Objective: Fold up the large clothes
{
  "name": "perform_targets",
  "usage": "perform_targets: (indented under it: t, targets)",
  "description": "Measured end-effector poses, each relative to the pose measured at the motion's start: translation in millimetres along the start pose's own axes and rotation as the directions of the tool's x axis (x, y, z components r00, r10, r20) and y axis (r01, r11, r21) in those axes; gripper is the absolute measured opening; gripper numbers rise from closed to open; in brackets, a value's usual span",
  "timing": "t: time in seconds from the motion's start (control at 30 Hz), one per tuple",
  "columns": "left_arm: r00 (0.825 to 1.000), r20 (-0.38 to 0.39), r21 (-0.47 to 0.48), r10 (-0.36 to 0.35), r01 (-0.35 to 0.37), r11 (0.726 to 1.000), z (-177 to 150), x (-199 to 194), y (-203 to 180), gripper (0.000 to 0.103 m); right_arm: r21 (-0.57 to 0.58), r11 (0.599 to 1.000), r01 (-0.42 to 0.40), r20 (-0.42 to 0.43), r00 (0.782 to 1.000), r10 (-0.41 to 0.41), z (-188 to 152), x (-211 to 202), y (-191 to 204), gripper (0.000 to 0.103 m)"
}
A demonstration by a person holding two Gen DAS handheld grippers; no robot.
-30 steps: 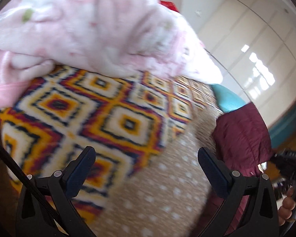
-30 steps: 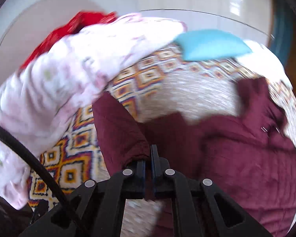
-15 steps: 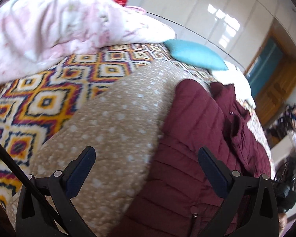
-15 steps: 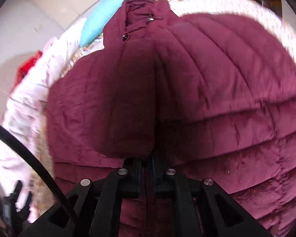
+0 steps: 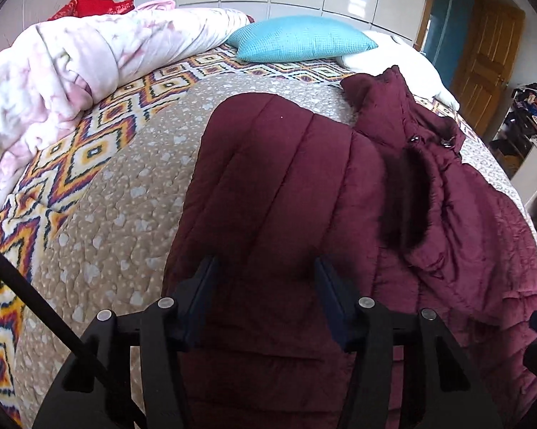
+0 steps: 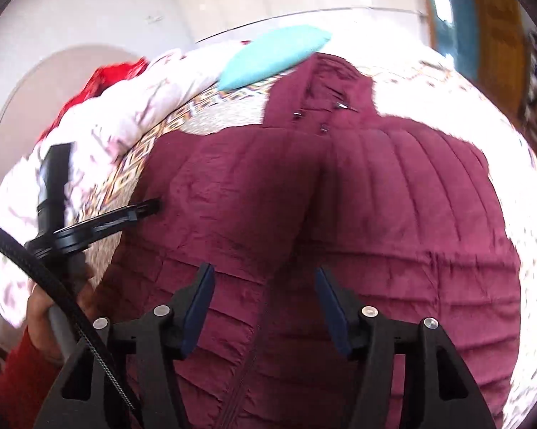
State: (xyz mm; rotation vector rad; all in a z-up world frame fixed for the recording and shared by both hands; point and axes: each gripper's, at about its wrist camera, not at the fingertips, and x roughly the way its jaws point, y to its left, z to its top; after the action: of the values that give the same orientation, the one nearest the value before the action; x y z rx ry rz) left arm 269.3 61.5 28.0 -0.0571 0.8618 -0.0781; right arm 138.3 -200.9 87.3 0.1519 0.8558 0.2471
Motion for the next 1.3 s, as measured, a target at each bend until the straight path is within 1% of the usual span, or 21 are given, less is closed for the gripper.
perform_targets:
  t: [0.1, 0.17, 0.23, 0.3, 0.37, 0.4, 0.53, 0.6, 0.67, 0.73, 0.83, 0.87, 0.9, 0.93, 0.97, 1.0, 1.03, 1.1, 1.2, 1.23, 1.3]
  targets:
    - [0.998, 0.044, 0.057, 0.036, -0.039, 0.998, -10.0, 5.6, -6.4, 0.054, -0.075, 0.997, 0.014, 0.005, 1.0, -0.013, 7.6, 18.3, 15.2, 0.07]
    - [0.996, 0.064, 0.075, 0.058, -0.063, 0.995, -13.1, 8.7, -10.1, 0.055, -0.116, 0.993, 0.027, 0.007, 1.0, -0.027, 12.8, 34.0, 26.6, 0.071]
    - [0.995, 0.075, 0.081, 0.061, -0.067, 0.994, -14.7, 8.6, -11.2, 0.057, -0.149, 0.988, 0.036, 0.008, 0.999, -0.035, 15.8, 45.5, 34.3, 0.071]
    - [0.996, 0.08, 0.069, 0.042, -0.048, 0.996, -14.6, 7.1, -7.6, 0.057, -0.185, 0.982, 0.049, 0.01, 0.999, -0.048, 18.7, 57.1, 43.5, 0.073]
    - [0.996, 0.085, 0.053, 0.018, -0.023, 0.998, -14.6, 4.7, -3.2, 0.058, -0.217, 0.975, 0.056, 0.008, 0.998, -0.055, 21.5, 67.7, 51.2, 0.079]
    - [0.996, 0.088, 0.047, 0.011, -0.015, 0.999, -14.7, 3.9, -2.0, 0.058, -0.226, 0.972, 0.059, 0.005, 0.998, -0.06, 22.4, 72.5, 53.4, 0.08]
    - [0.995, 0.096, 0.033, -0.01, 0.007, 0.999, -15.1, 2.0, 0.2, 0.06, -0.255, 0.96, 0.116, 0.012, 0.993, -0.117, 26.5, 87.2, 57.8, 0.08]
    - [0.995, 0.099, 0.022, -0.025, 0.023, 0.999, -15.2, 0.8, 2.4, 0.061, -0.242, 0.964, 0.107, 0.008, 0.994, -0.108, 29.8, 86.7, 55.0, 0.08]
    - [0.994, 0.099, 0.012, -0.035, 0.034, 0.999, -15.0, 0.8, 4.9, 0.061, -0.203, 0.976, 0.073, 0.022, 0.997, -0.07, 31.7, 78.5, 50.8, 0.08]
    - [0.994, 0.101, 0.006, -0.043, 0.042, 0.999, -15.1, 0.3, 6.0, 0.062, -0.207, 0.973, 0.101, 0.039, 0.995, -0.095, 32.2, 78.7, 52.1, 0.08]
    - [0.993, 0.102, -0.005, -0.06, 0.061, 0.998, -15.8, -0.6, 7.6, 0.065, -0.254, 0.958, 0.129, 0.011, 0.991, -0.13, 31.5, 91.1, 57.5, 0.08]
    - [0.993, 0.102, -0.009, -0.062, 0.063, 0.998, -16.0, -0.7, 7.9, 0.065, -0.269, 0.952, 0.147, 0.01, 0.989, -0.15, 31.0, 95.2, 59.3, 0.072]
    - [0.993, 0.101, -0.01, -0.061, 0.063, 0.998, -16.1, -0.6, 7.7, 0.065, -0.282, 0.944, 0.174, 0.009, 0.984, -0.179, 30.4, 99.5, 60.5, 0.061]
    - [0.994, 0.098, -0.006, -0.052, 0.053, 0.999, -16.2, -0.5, 6.3, 0.065, -0.289, 0.938, 0.192, -0.002, 0.979, -0.201, 31.2, 103.8, 60.5, 0.034]
    - [0.995, 0.092, 0.003, -0.038, 0.037, 0.999, -16.1, -0.7, 3.7, 0.065, -0.272, 0.945, 0.183, -0.013, 0.981, -0.193, 33.8, 104.0, 58.3, 0.023]
    - [0.997, 0.081, 0.015, -0.018, 0.017, 1.0, -15.4, -1.2, 0.7, 0.065, -0.221, 0.962, 0.16, -0.017, 0.986, -0.168, 39.3, 98.7, 52.3, 0.018]
    - [0.998, 0.066, 0.032, 0.005, -0.007, 0.999, -14.1, -3.0, -3.2, 0.065, -0.164, 0.976, 0.144, -0.008, 0.989, -0.147, 45.6, 89.9, 44.1, 0.014]
    - [0.998, 0.055, 0.059, 0.028, -0.031, 0.998, -12.9, -14.1, -9.4, 0.065, -0.082, 0.989, 0.127, 0.033, 0.992, -0.124, 56.0, 70.3, 26.8, 0.011]
    - [0.997, 0.079, 0.052, -0.003, -0.001, 0.999, -14.7, -41.9, -9.9, 0.067, 0.027, 0.991, 0.131, 0.1, 0.986, -0.133, 68.6, 33.1, -13.5, 0.01]
    - [0.996, 0.085, 0.051, -0.009, 0.005, 0.999, -15.1, -49.9, -10.1, 0.07, 0.061, 0.988, 0.14, 0.114, 0.983, -0.146, 70.9, 22.5, -30.1, 0.01]
    - [0.994, 0.104, 0.058, -0.017, 0.011, 0.998, -15.5, -65.1, -11.7, 0.071, 0.135, 0.977, 0.163, 0.128, 0.975, -0.181, 71.9, 5.1, -65.5, 0.009]
